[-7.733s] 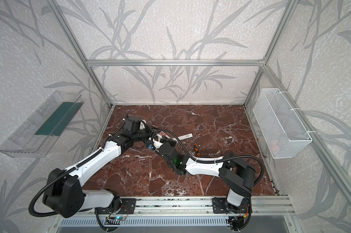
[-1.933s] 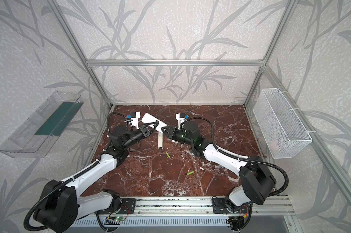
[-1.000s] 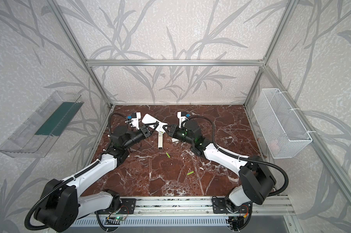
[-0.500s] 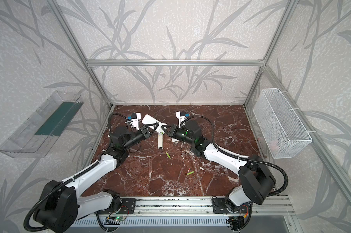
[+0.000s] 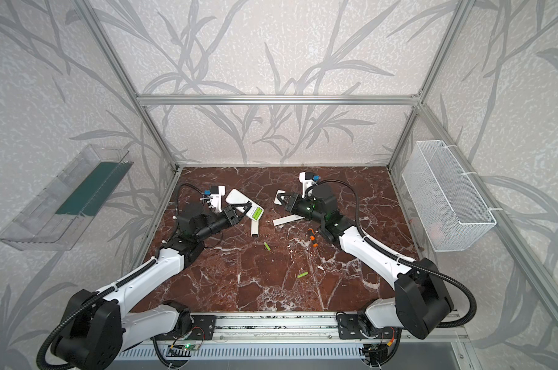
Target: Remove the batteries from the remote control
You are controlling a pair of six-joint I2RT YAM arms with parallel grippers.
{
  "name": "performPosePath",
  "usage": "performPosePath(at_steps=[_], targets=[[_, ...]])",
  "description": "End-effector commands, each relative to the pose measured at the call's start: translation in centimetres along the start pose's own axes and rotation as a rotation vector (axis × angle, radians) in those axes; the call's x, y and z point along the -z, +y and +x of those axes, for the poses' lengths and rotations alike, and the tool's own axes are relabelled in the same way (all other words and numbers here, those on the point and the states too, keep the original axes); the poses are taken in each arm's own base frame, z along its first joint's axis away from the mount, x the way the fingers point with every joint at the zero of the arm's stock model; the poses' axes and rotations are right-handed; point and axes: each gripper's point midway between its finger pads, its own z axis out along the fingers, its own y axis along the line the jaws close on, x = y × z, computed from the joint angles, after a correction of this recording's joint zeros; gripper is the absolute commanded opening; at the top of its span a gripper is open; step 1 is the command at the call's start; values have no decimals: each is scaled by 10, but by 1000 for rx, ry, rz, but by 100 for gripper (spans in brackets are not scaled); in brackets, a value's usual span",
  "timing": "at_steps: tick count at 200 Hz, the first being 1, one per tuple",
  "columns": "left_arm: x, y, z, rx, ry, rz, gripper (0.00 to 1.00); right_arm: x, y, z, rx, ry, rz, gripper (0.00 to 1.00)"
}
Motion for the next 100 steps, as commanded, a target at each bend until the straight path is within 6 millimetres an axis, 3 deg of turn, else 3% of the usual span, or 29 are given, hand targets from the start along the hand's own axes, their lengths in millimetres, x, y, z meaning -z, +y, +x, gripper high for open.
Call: performPosePath(at_steps=[1,55,79,100], targets=[[1,9,11,-30,36,-22,0,13,-45,4,2,41,92,0],[-36,15,77,-25,220,5,0,18,-168,-3,-134,60,216,0],[-53,16,110,-84,333,-37,0,9,-192,-7,-195,73,179,0],[-65,15,127,-79,389,-26,0,-2,-220,-1,-263,91,175,0]])
